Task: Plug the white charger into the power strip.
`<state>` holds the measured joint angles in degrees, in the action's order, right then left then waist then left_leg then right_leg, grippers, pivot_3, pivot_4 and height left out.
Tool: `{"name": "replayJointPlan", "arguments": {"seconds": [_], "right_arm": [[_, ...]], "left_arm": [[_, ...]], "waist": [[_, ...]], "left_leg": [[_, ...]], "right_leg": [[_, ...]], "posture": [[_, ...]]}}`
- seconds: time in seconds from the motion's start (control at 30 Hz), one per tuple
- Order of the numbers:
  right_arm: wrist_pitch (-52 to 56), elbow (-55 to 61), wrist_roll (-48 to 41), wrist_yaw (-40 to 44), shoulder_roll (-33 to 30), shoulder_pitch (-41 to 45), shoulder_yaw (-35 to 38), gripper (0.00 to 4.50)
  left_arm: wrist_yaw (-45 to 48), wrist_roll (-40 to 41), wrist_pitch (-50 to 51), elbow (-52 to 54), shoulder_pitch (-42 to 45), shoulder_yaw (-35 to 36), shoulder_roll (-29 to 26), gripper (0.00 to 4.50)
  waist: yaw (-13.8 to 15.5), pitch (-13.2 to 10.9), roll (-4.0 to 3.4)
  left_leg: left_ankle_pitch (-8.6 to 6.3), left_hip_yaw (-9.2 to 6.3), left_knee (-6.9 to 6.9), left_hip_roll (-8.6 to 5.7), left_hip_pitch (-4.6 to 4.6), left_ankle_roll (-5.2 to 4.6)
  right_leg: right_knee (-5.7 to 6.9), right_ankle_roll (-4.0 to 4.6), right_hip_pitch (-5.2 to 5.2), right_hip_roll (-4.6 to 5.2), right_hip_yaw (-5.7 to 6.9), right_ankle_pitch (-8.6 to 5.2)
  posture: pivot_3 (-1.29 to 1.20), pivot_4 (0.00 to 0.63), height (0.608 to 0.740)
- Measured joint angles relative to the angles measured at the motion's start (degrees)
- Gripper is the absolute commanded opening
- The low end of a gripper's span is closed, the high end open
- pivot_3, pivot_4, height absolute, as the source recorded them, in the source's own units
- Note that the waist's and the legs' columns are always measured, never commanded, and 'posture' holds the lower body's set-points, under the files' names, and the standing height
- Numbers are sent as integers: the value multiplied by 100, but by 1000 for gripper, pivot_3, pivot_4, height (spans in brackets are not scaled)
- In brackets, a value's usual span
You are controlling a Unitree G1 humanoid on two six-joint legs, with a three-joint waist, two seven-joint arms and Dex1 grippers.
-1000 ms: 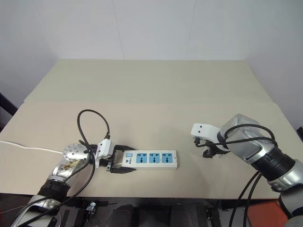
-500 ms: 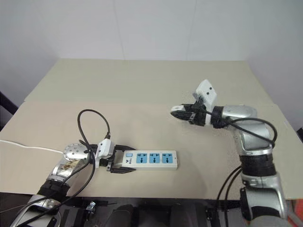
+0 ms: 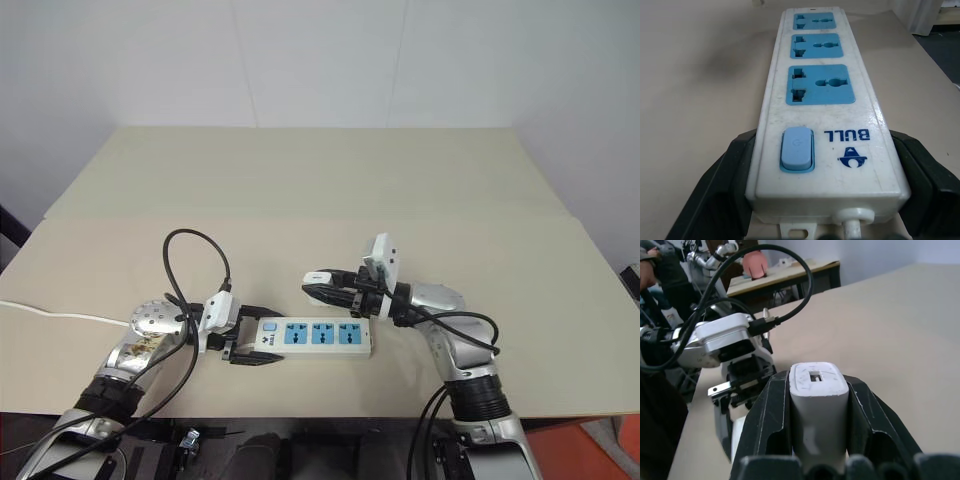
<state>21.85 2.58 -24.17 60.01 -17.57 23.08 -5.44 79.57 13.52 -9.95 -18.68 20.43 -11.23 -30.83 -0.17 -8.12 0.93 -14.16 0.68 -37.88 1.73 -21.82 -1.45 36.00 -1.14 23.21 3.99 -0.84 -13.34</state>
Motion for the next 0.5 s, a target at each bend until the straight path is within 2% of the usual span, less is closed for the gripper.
{"name": "replayJointPlan", "arguments": {"seconds": [0.17, 0.5], "right_arm": [[-404, -206, 161, 138, 164, 24, -471, 1114], [-800, -732, 316, 349, 350, 138, -792, 1114]], "left_arm": [[-5, -1, 7, 4, 0, -1, -7, 3319], [-8, 0, 9, 15, -6, -1, -8, 3319]], "waist": [[-2, 0, 0], [-2, 0, 0]], "left_leg": [[0, -1, 0, 2, 2, 0], [0, -1, 0, 2, 1, 0]], "right_leg": [[1, 0, 0, -3, 0, -1], [1, 0, 0, -2, 0, 0]], "posture": [[0, 150, 740], [0, 150, 740]]}}
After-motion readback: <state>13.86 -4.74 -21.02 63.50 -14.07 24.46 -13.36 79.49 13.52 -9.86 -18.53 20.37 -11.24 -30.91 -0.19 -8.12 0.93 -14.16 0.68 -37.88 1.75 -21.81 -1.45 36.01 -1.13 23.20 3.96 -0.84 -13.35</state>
